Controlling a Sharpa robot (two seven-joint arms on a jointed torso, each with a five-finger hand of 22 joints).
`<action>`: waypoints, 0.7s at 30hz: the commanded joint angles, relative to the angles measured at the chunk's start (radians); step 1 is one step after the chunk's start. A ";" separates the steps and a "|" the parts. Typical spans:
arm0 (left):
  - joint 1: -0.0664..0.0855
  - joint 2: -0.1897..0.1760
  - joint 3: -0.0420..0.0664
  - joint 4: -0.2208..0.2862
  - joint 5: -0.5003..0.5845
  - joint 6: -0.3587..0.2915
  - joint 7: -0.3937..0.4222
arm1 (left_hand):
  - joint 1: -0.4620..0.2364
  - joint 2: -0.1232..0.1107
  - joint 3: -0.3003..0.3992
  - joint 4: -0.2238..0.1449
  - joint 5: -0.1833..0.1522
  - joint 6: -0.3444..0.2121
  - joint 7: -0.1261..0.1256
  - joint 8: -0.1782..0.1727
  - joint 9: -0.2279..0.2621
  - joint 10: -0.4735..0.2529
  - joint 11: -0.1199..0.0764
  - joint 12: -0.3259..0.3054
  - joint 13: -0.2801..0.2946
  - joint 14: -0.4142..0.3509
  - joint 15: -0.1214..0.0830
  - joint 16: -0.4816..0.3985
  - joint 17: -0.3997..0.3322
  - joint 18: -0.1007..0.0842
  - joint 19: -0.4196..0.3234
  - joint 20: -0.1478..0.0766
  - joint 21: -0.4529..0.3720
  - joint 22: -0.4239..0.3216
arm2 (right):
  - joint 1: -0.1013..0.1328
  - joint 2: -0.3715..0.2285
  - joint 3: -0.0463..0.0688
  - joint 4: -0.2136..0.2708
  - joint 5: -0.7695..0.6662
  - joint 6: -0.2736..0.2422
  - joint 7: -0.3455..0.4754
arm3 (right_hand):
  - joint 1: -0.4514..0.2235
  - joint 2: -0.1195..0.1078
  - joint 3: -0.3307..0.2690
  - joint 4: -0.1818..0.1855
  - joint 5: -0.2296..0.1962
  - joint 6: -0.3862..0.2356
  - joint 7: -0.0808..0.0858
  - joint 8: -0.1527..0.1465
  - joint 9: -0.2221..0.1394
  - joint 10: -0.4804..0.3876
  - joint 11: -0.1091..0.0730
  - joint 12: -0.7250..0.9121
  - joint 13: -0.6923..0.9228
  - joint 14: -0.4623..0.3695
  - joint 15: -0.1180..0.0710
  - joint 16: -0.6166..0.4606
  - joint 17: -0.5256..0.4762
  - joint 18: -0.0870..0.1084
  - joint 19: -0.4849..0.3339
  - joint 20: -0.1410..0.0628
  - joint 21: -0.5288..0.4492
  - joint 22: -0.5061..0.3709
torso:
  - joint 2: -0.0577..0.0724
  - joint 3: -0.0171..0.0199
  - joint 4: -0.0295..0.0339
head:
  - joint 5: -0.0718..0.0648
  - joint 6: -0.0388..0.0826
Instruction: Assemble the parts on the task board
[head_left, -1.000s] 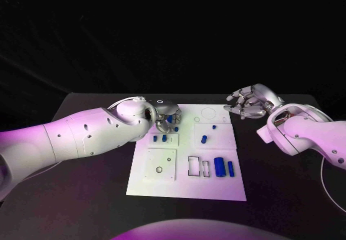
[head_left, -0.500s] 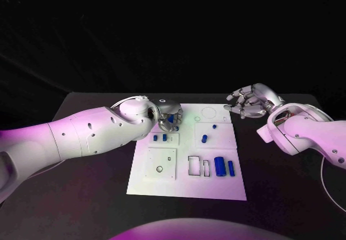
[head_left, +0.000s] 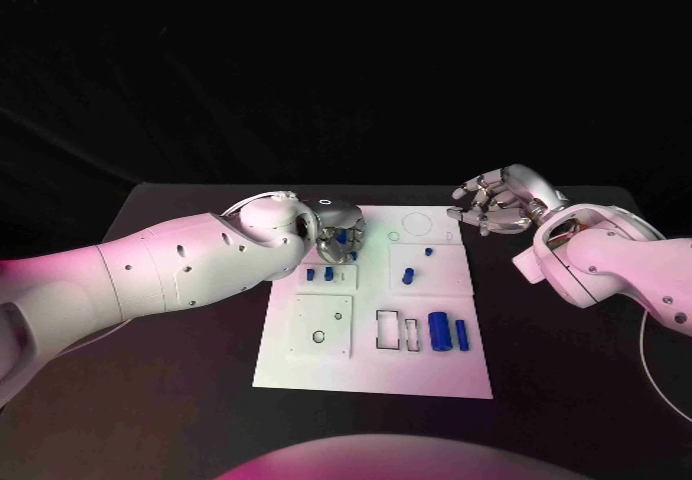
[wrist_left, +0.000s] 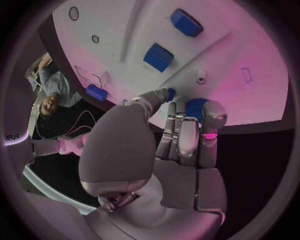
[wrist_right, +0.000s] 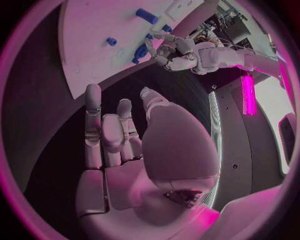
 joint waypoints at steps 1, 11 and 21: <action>-0.001 0.004 0.000 -0.001 0.011 0.021 0.008 | -0.004 0.007 0.007 -0.002 -0.006 0.008 0.002 -0.004 -0.001 0.009 -0.002 -0.004 -0.002 0.009 0.000 0.006 0.002 -0.012 0.011 0.000 0.006 0.020 | -0.001 0.001 0.000 0.001 -0.010 0.011 0.004 | 0.000 -0.004 0.008 0.000 0.004 0.004 0.001 0.005 0.001 0.007 0.002 0.003 0.002 -0.001 -0.003 -0.007 0.001 0.013 0.004 0.000 -0.005 -0.001 | 0.001 -0.0001 -0.0004 | 0.000 -0.001; -0.003 0.008 -0.002 -0.006 0.017 0.023 0.011 | -0.003 0.011 0.012 -0.009 -0.006 0.017 0.001 -0.008 -0.002 0.017 -0.003 -0.007 -0.005 0.013 -0.001 0.010 0.005 -0.014 0.015 -0.002 0.014 0.025 | -0.001 0.000 0.000 0.002 -0.011 0.012 0.002 | 0.000 -0.004 0.008 0.000 0.004 0.004 0.001 0.005 0.001 0.007 0.002 0.003 0.002 -0.001 -0.003 -0.007 0.001 0.013 0.004 0.000 -0.005 -0.001 | 0.001 0.0001 0.0004 | -0.002 -0.005; -0.006 0.013 -0.002 -0.014 0.020 0.028 0.012 | 0.001 0.026 0.026 -0.024 -0.015 0.037 -0.003 -0.016 -0.002 0.035 -0.008 -0.018 -0.013 0.021 -0.006 0.018 0.011 -0.017 0.025 -0.006 0.032 0.037 | -0.001 0.000 0.000 0.003 -0.011 0.014 0.001 | -0.001 -0.005 0.009 0.000 0.004 0.006 0.001 0.006 0.002 0.010 0.001 0.006 0.004 0.001 -0.004 -0.007 0.003 0.014 0.005 0.000 -0.007 -0.002 | 0.000 0.0006 -0.0008 | -0.003 -0.008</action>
